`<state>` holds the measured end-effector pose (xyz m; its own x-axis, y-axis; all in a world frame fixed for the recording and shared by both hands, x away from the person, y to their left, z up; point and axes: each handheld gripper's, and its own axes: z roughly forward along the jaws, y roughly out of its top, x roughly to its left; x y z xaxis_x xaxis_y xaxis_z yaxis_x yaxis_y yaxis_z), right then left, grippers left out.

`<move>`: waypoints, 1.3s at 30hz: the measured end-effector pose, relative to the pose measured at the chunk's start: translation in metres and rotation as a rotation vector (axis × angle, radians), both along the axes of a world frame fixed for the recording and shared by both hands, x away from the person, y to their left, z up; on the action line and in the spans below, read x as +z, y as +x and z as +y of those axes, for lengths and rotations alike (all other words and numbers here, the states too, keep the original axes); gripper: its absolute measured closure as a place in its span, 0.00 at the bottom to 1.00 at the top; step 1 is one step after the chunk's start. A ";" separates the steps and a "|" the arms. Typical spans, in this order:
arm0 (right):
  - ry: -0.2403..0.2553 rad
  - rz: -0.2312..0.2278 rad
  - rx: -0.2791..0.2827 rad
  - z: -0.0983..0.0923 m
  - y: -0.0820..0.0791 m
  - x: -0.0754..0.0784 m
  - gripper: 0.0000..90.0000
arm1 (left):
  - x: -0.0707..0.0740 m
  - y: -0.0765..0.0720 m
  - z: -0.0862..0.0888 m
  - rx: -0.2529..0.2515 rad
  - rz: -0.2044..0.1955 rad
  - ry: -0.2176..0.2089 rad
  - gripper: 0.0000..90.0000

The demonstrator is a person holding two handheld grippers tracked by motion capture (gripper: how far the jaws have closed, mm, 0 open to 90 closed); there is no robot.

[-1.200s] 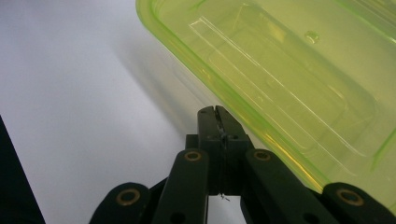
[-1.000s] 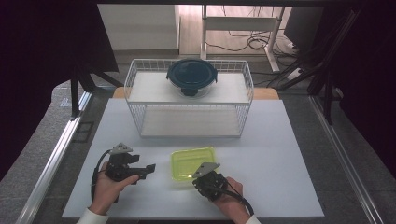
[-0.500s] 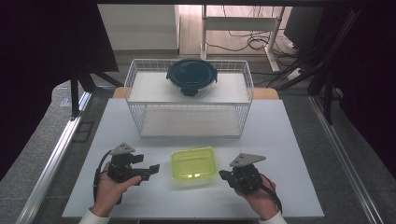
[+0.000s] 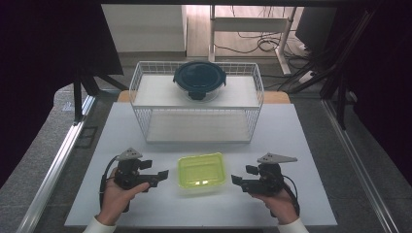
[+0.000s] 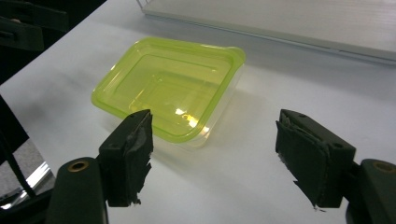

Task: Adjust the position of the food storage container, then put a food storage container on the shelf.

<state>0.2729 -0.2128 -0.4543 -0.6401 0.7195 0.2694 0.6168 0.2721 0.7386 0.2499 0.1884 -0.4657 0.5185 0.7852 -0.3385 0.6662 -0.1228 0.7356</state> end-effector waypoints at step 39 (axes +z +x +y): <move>0.085 0.149 0.018 0.006 0.036 -0.016 0.42 | -0.028 0.027 -0.010 0.018 0.208 -0.211 0.27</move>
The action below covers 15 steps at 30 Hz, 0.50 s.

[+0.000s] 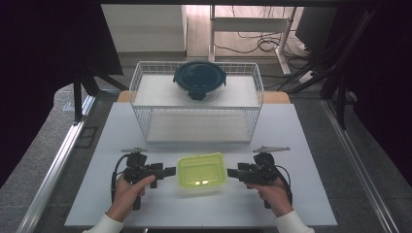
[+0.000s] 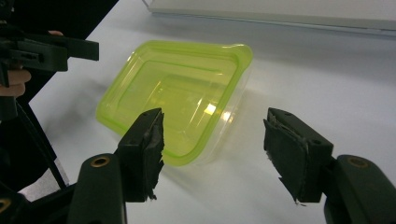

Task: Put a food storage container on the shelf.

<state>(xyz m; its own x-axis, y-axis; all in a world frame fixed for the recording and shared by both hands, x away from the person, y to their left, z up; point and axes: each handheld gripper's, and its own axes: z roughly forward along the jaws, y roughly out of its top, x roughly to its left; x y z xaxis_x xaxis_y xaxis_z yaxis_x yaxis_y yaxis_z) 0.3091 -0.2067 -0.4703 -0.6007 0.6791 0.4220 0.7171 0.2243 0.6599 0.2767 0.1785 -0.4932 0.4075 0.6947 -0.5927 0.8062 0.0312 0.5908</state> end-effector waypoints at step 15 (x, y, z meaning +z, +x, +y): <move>0.005 0.073 0.022 0.017 0.027 -0.011 0.44 | -0.012 0.018 -0.008 0.007 0.059 -0.016 0.32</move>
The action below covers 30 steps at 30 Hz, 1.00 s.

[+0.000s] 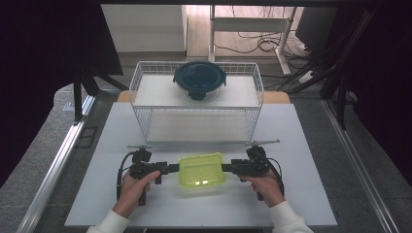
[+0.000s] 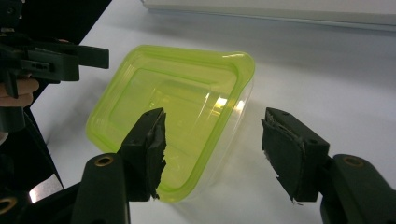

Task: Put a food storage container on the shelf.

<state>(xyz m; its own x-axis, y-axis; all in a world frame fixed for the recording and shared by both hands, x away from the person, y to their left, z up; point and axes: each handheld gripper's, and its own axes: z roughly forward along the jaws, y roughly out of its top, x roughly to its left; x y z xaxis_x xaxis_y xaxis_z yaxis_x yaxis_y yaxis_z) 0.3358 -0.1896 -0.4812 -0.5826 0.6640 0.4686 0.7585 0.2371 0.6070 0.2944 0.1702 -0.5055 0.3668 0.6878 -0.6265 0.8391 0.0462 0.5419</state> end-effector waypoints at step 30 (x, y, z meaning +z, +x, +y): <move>0.083 0.163 0.009 0.003 0.007 -0.024 0.76 | -0.025 0.001 -0.012 -0.026 0.094 -0.102 0.76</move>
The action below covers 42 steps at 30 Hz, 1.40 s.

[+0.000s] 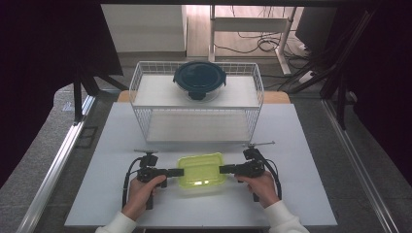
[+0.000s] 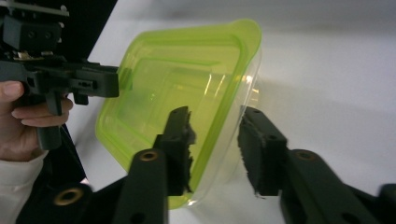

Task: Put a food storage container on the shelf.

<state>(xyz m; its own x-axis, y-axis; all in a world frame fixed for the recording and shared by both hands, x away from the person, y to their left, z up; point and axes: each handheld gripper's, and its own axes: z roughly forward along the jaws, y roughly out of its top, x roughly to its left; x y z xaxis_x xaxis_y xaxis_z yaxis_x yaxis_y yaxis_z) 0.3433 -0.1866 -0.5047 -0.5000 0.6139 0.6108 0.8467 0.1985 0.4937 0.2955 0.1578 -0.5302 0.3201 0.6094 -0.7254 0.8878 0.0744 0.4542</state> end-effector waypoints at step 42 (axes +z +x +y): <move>0.054 -0.218 0.039 0.001 -0.035 0.061 0.87 | 0.053 -0.026 0.009 0.023 -0.178 -0.028 0.88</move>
